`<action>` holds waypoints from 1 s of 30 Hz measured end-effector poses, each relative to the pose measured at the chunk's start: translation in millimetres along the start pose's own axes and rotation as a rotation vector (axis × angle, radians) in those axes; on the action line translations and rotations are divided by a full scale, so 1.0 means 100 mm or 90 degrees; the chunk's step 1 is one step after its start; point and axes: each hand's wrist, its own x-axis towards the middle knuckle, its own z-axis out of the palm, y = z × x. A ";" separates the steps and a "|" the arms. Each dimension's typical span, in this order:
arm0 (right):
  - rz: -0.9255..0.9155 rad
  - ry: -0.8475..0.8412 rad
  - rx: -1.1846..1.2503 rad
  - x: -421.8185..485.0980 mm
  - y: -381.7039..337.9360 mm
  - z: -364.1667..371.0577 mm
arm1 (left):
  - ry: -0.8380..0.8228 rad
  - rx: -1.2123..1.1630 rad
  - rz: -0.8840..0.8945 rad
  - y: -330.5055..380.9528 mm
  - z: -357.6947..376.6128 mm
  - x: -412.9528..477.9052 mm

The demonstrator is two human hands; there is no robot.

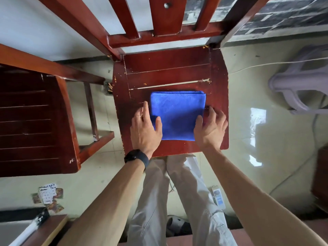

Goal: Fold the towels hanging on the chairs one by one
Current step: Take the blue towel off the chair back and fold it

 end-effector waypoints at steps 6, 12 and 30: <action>0.195 -0.207 0.240 0.28 -0.14 -0.24 | -0.134 -0.325 -0.325 0.09 -0.11 0.23; 0.196 -0.335 0.353 0.31 -0.06 -0.41 | -0.242 -0.467 -0.370 0.04 -0.29 0.35; 0.144 -0.317 0.783 -1.76 0.27 -2.78 | -0.499 -0.557 -0.090 1.29 -2.56 -0.95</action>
